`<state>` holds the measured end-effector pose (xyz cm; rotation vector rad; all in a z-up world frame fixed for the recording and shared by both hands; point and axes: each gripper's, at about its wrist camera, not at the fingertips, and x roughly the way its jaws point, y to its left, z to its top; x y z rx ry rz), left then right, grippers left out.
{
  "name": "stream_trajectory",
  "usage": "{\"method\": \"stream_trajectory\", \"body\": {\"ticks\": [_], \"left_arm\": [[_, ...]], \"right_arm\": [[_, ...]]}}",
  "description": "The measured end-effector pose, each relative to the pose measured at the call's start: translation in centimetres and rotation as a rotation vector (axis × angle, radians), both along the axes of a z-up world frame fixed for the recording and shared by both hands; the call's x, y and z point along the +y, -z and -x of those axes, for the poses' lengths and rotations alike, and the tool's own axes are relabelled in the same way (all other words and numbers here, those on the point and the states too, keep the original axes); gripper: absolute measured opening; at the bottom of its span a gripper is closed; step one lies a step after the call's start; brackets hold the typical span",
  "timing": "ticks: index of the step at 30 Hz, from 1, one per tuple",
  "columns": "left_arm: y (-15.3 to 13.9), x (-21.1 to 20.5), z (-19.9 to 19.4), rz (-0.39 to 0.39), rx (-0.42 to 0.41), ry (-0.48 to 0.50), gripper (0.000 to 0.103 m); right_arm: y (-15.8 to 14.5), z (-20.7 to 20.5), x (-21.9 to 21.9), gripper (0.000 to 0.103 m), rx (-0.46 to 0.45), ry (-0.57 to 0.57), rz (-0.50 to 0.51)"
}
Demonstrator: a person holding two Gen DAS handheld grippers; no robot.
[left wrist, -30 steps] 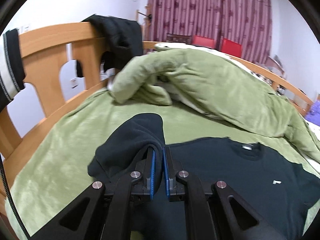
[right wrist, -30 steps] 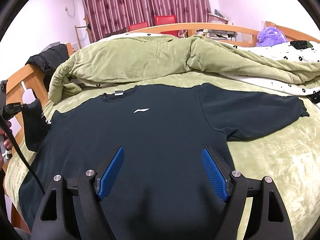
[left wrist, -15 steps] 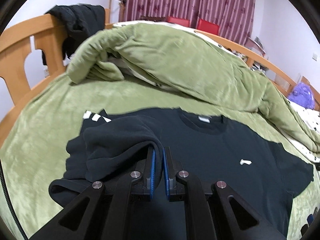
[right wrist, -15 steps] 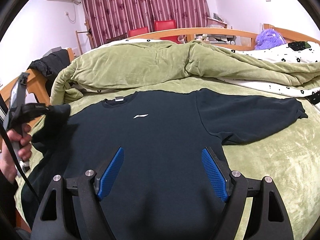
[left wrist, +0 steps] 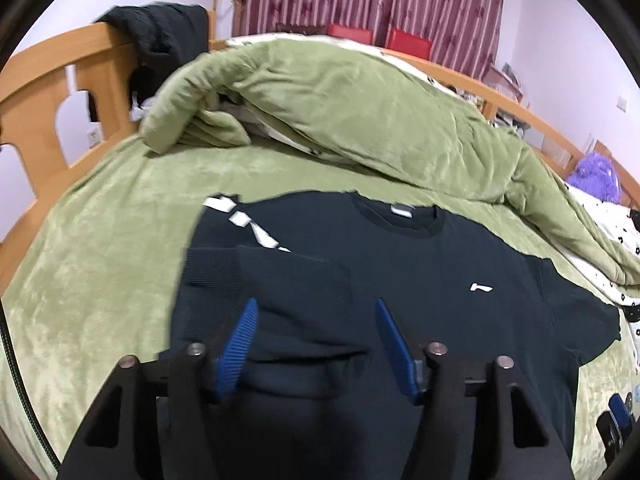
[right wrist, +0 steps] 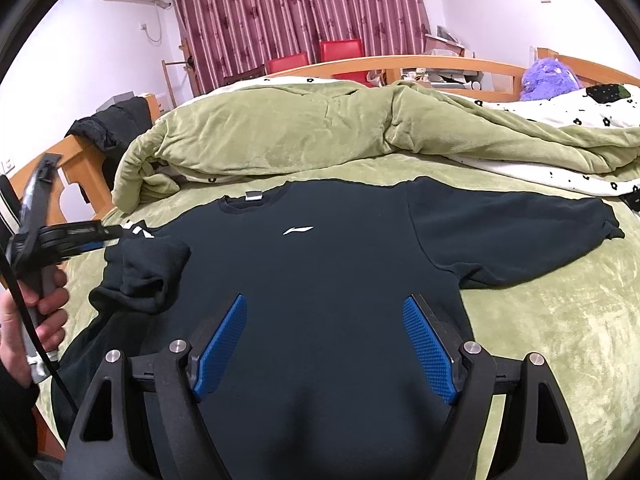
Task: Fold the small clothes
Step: 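Carry the held sleeve across the sweatshirt body and open the left tool, then grasp the folded sleeve cuff with the right tool and lift it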
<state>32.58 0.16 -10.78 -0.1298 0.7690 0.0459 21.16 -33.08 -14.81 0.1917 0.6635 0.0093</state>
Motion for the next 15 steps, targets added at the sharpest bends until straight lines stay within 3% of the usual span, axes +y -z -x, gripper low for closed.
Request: {"method": "stream_trajectory", "body": {"ticks": [3, 6, 8, 9, 13, 15], "left_arm": [[-0.3, 2.8, 2.1, -0.021, -0.018, -0.019, 0.060], [0.0, 5.8, 3.8, -0.024, -0.027, -0.051, 0.060], [0.7, 8.1, 4.8, -0.015, -0.022, -0.068, 0.060], [1.1, 9.3, 5.1, -0.009, -0.015, -0.076, 0.060], [2.4, 13.2, 5.9, 0.009, -0.001, -0.110, 0.060], [2.9, 14.8, 6.3, -0.002, -0.003, -0.129, 0.060]], "right_arm": [[0.1, 0.1, 1.5, 0.077, 0.002, -0.034, 0.020], [0.2, -0.2, 3.7, 0.056, 0.011, -0.089, 0.026], [0.3, -0.6, 5.5, 0.030, 0.012, -0.129, 0.024], [0.3, -0.8, 6.3, 0.024, 0.014, -0.147, 0.021], [0.0, -2.6, 10.7, 0.024, 0.031, -0.221, 0.028], [0.0, -3.9, 13.5, 0.039, 0.031, -0.256, 0.053]]}}
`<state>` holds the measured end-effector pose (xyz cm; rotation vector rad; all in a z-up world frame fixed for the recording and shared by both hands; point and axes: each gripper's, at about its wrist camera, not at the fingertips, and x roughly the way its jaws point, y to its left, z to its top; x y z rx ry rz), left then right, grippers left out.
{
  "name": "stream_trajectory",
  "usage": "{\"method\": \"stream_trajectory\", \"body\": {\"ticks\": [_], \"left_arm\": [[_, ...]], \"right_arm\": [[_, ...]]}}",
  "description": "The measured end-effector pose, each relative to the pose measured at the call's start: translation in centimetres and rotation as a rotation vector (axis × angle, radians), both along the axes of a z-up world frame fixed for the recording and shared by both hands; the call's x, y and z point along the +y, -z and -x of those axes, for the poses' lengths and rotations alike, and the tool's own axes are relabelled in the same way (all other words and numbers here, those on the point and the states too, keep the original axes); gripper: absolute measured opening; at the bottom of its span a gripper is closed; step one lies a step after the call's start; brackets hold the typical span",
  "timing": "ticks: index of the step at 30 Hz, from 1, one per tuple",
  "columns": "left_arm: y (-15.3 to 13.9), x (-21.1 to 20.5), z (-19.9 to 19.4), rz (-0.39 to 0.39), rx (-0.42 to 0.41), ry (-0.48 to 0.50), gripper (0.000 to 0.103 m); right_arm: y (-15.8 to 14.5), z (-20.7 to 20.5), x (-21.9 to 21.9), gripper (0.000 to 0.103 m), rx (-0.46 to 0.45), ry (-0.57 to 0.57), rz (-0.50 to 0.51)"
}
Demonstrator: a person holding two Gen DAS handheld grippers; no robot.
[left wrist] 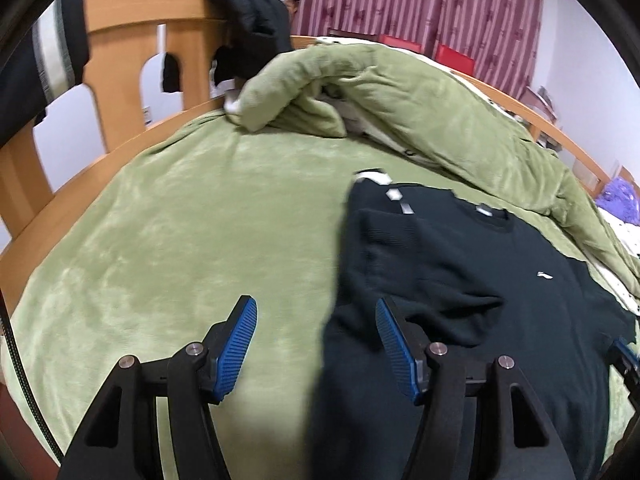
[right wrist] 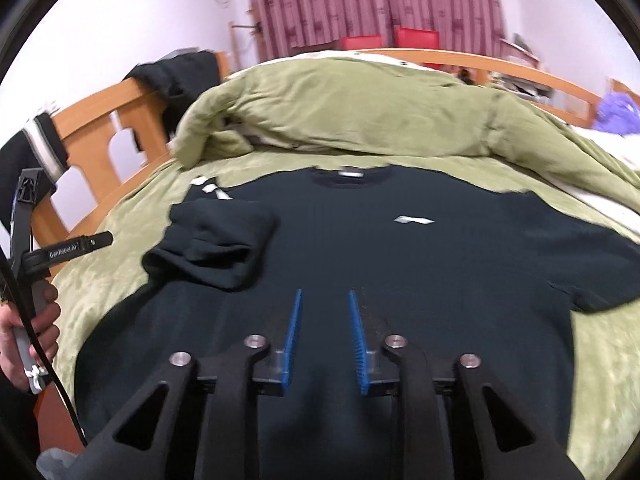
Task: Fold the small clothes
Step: 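Grasp the folded sleeve cuff with the right tool and lift it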
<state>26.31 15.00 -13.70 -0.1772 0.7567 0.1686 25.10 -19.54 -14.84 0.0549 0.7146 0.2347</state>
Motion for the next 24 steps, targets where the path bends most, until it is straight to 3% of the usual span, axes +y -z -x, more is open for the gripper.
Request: {"method": "stream_trajectory", "body": {"ticks": [2, 10, 16, 24], "left_arm": [[0.7, 1.5, 0.2, -0.023, 0.000, -0.012, 0.062], [4.7, 7.6, -0.3, -0.080, 0.031, -0.062, 0.063], [7.1, 9.8, -1.3, -0.101, 0.057, -0.068, 0.063], [9.5, 10.6, -1.3, -0.048, 0.094, -0.061, 0.064]], "right_arm": [[0.1, -1.2, 2.3, 0.052, -0.010, -0.024, 0.020], [2.3, -6.6, 10.7, 0.052, 0.005, -0.122, 0.066], [4.2, -10.2, 14.3, 0.053, 0.009, -0.185, 0.082], [6.8, -13.2, 17.6, 0.067, 0.061, -0.253, 0.091]]}}
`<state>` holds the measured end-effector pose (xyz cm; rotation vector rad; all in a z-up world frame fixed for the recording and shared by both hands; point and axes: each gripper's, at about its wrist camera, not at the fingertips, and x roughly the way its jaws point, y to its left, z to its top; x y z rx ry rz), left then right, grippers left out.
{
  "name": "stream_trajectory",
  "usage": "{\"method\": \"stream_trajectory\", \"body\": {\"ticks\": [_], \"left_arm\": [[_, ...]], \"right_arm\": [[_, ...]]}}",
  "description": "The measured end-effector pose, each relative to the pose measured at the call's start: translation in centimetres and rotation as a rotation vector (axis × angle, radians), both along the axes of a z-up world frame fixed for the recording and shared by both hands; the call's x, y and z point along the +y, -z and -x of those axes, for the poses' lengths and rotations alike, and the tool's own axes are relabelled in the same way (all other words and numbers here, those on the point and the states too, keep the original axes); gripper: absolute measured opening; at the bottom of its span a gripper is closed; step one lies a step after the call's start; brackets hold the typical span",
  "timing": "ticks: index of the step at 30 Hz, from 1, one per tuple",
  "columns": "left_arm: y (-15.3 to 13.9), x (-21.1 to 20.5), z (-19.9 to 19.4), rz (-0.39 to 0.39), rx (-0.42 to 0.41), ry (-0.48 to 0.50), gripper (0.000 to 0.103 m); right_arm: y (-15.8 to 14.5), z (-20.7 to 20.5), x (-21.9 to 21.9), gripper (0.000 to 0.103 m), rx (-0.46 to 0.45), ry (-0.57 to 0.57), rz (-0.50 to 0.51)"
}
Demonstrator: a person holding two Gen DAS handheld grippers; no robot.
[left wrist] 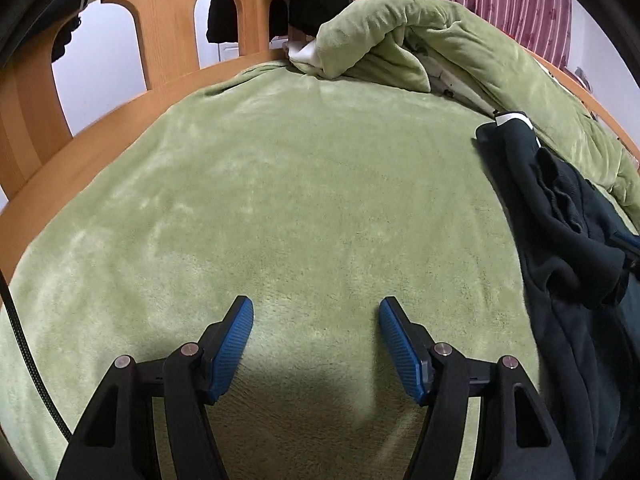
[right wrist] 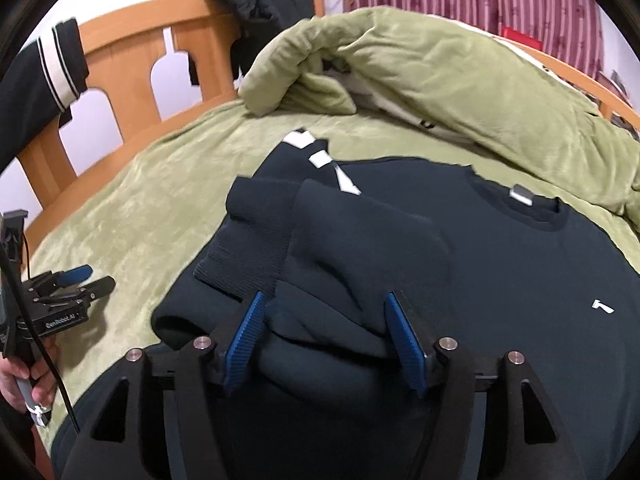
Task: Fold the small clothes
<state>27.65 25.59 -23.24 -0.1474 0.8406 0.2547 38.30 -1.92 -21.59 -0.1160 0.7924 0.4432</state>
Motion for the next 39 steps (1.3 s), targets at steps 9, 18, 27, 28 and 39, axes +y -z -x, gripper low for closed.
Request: {"method": "stream_trajectory", "body": {"ticks": [9, 18, 27, 28, 39], "left_arm": [[0.1, -0.3, 0.2, -0.011, -0.006, 0.008, 0.067], [-1.2, -0.5, 1.1, 0.020, -0.013, -0.010, 0.067], [-6.5, -4.6, 2.3, 0.025, -0.084, 0.034, 0.067], [-7.2, -5.2, 2.3, 0.033, -0.090, 0.039, 0.067], [-10.7, -11.3, 3.3, 0.022, -0.108, 0.117, 0.067]], "right_arm": [[3.2, -1.6, 3.1, 0.082, 0.050, -0.026, 0.084], [0.1, -1.3, -0.1, 0.020, 0.000, 0.025, -0.035], [-7.7, 1.7, -9.2, 0.020, -0.131, 0.168, -0.078], [-8.3, 2.0, -10.7, 0.020, -0.136, 0.188, -0.076], [-6.1, 4.7, -21.8, 0.022, -0.056, 0.344, -0.120]]}}
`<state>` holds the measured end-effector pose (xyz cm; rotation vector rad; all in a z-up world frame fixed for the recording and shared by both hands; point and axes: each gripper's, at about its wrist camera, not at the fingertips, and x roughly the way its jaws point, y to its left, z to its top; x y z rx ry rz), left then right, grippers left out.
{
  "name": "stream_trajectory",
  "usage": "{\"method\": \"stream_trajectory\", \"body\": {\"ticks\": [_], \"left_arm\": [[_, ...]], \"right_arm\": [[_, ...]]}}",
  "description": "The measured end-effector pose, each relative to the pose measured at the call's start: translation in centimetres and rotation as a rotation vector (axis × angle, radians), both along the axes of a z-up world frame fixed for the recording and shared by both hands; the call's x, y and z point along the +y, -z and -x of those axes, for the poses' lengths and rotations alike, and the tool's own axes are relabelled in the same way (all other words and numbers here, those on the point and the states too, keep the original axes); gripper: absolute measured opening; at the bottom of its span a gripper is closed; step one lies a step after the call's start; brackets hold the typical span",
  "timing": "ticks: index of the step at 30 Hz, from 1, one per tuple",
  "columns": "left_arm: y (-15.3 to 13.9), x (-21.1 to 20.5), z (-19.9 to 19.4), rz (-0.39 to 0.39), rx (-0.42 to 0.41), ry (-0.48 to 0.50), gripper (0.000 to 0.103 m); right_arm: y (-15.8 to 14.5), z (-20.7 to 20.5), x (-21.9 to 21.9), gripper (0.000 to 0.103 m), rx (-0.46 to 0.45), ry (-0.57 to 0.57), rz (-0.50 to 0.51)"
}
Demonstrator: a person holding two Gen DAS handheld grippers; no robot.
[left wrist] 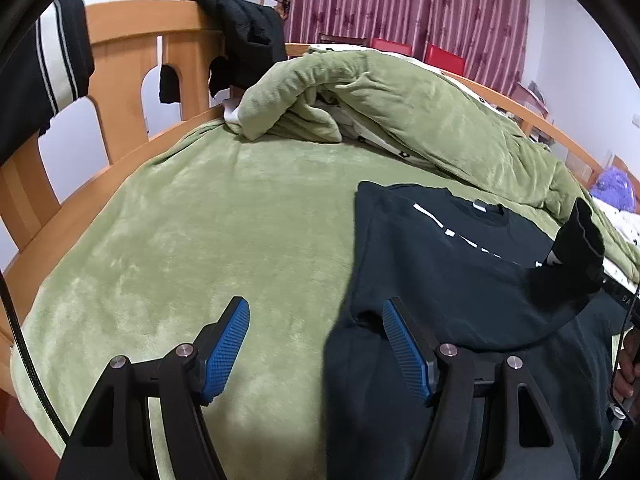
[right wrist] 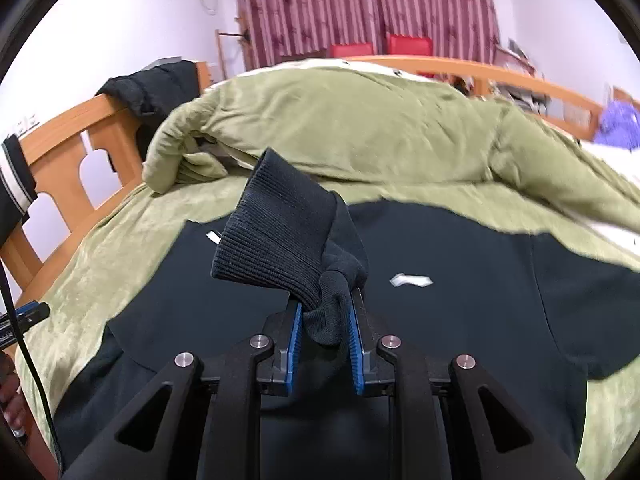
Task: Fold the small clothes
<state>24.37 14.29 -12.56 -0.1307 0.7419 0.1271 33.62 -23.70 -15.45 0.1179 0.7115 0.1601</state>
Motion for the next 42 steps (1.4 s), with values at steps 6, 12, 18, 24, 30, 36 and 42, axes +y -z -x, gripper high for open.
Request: {"method": "stream_trajectory", "body": {"ticks": [6, 12, 18, 24, 30, 36, 42], "left_arm": [[0.0, -1.7, 0.5, -0.034, 0.012, 0.017, 0.068], [0.9, -2.7, -0.2, -0.052, 0.032, 0.018, 0.069], [1.9, -3.6, -1.2, -0.045, 0.049, 0.023, 0.069], [2.6, -4.6, -2.1, -0.048, 0.059, 0.025, 0.069], [2.9, -5.2, -2.5, -0.020, 0.051, 0.038, 0.069], [3.5, -6.5, -2.5, -0.024, 0.072, 0.059, 0.069], [4.2, -7.0, -1.9, -0.045, 0.072, 0.060, 0.069]], "right_arm": [[2.6, 0.3, -3.3, 0.040, 0.041, 0.058, -0.006], [4.7, 0.2, -7.4, 0.050, 0.102, 0.136, -0.013], [7.1, 0.0, -10.7, 0.058, 0.157, 0.162, -0.097], [8.2, -1.3, -11.1, 0.046, 0.147, 0.141, -0.158], [4.8, -0.3, -10.7, 0.008, -0.033, 0.094, -0.079], [7.7, -1.6, -11.5, 0.011, 0.111, 0.162, -0.041], [7.8, -0.8, -14.2, 0.033, 0.171, 0.219, -0.106]]}}
